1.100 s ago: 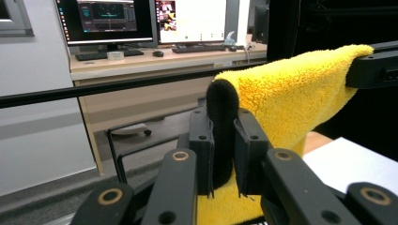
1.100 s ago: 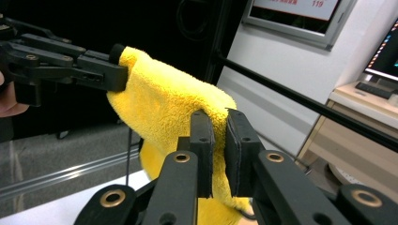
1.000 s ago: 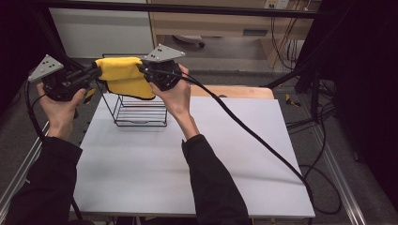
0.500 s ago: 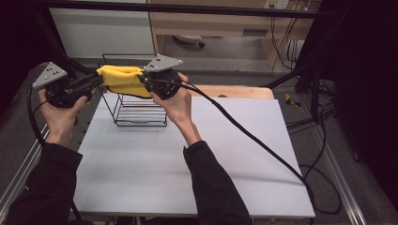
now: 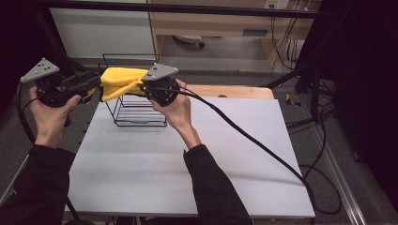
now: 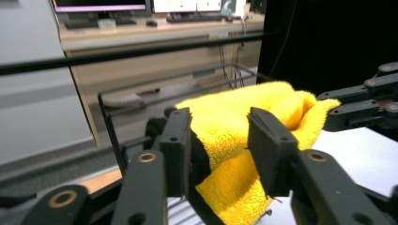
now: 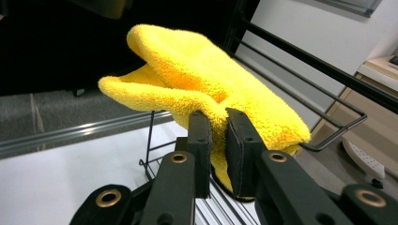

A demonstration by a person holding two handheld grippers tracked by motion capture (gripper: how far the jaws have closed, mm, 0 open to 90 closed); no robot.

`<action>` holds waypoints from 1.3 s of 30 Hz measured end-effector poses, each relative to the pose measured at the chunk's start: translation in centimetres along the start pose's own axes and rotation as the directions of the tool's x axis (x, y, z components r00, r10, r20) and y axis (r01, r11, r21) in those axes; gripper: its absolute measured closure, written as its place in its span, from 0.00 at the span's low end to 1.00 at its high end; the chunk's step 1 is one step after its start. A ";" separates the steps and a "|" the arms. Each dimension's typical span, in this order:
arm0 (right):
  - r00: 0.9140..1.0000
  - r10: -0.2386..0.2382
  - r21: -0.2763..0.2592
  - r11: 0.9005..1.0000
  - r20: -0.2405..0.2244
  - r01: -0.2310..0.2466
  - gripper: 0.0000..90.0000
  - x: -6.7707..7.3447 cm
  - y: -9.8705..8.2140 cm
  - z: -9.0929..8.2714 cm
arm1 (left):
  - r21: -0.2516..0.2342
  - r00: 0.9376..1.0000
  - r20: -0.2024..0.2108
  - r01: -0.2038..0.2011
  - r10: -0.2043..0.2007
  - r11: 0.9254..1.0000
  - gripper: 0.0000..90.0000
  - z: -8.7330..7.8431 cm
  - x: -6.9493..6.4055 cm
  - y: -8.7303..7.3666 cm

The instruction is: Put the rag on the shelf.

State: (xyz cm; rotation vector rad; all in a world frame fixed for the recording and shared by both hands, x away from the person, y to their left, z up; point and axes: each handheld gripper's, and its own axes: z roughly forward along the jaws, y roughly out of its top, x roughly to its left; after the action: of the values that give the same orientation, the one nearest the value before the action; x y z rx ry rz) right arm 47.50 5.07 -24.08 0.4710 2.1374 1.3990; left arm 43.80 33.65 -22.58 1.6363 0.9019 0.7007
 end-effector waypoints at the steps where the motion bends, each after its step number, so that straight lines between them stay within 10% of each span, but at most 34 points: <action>1: 1.000 -0.003 0.004 1.000 -0.001 0.003 0.89 0.1 -0.1 0.0 | 0.012 1.000 0.007 0.007 -0.007 1.000 0.69 0.3 0.0 -0.2; 10: 1.000 -0.003 0.034 0.999 -0.028 0.004 0.83 0.3 -0.9 0.2 | 0.105 1.000 0.008 0.017 -0.018 0.994 1.00 2.6 -0.1 -2.0; 17: 0.996 0.054 0.000 0.999 -0.075 -0.054 0.74 0.6 -1.0 0.3 | 0.140 1.000 0.007 0.000 -0.001 0.990 1.00 3.2 -0.3 -2.8; 25: 0.984 0.174 0.086 0.982 -0.041 -0.170 0.96 -0.2 -2.5 2.3 | 0.165 1.000 -0.010 -0.021 0.023 0.986 1.00 4.7 -0.1 -3.7; 39: 0.978 0.205 0.071 0.977 -0.037 -0.202 0.83 -0.6 -3.5 2.6 | 0.160 1.000 0.015 0.008 -0.010 0.987 0.89 4.8 0.0 -4.7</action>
State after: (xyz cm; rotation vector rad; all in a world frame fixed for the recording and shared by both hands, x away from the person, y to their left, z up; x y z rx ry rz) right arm 49.58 5.23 -27.97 0.7093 2.2291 1.4623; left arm 46.80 31.67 -28.27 1.7756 0.9747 0.6216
